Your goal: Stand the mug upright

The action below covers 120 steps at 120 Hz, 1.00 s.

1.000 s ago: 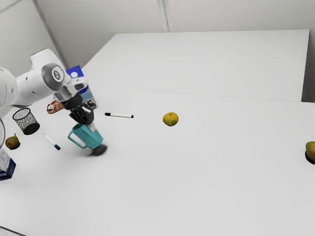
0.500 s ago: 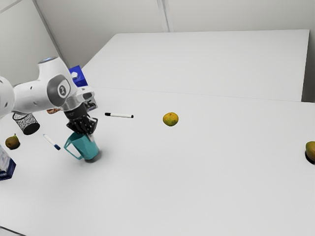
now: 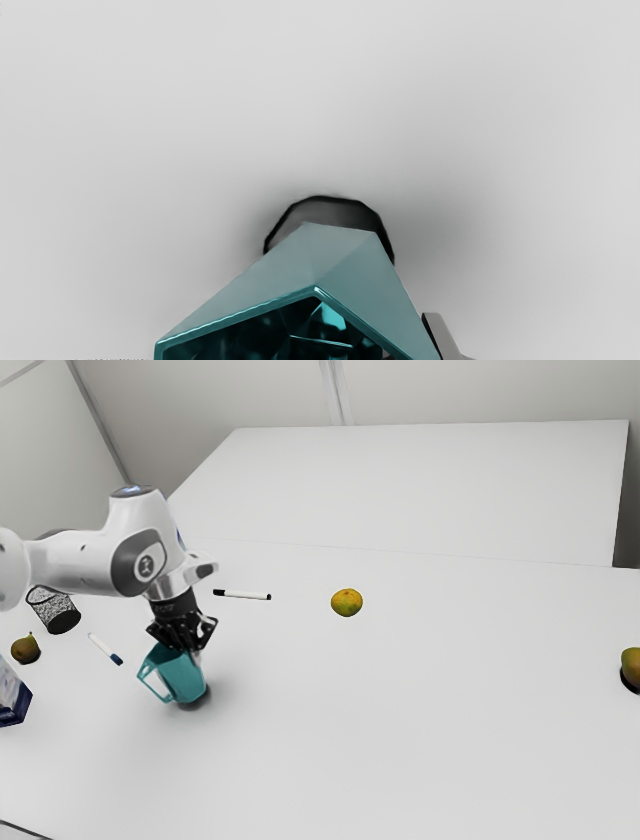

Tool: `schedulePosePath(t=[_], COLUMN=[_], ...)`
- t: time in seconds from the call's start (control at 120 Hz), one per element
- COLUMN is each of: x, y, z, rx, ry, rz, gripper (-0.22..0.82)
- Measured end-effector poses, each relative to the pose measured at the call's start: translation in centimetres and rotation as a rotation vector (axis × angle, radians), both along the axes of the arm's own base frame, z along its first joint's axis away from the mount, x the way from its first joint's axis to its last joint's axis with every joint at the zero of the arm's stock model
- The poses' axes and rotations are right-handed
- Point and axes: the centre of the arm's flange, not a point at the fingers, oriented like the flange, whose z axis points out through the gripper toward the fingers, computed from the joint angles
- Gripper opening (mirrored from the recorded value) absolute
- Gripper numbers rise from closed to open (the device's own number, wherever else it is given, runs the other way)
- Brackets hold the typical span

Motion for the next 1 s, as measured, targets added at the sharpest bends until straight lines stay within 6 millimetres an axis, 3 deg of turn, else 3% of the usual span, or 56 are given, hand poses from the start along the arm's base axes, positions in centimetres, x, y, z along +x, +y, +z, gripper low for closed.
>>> schedulePosePath(t=[0.467,0.833,1.0], x=[0.2,0.0,0.1], y=[-0.3,2.3,2.4], z=[-0.9,-2.5,-2.8], rx=[0.042,0.069,0.075], ry=[-0.007,0.015,0.019], rz=[0.132,0.243,0.263], gripper=[-0.18,-0.18,-0.18])
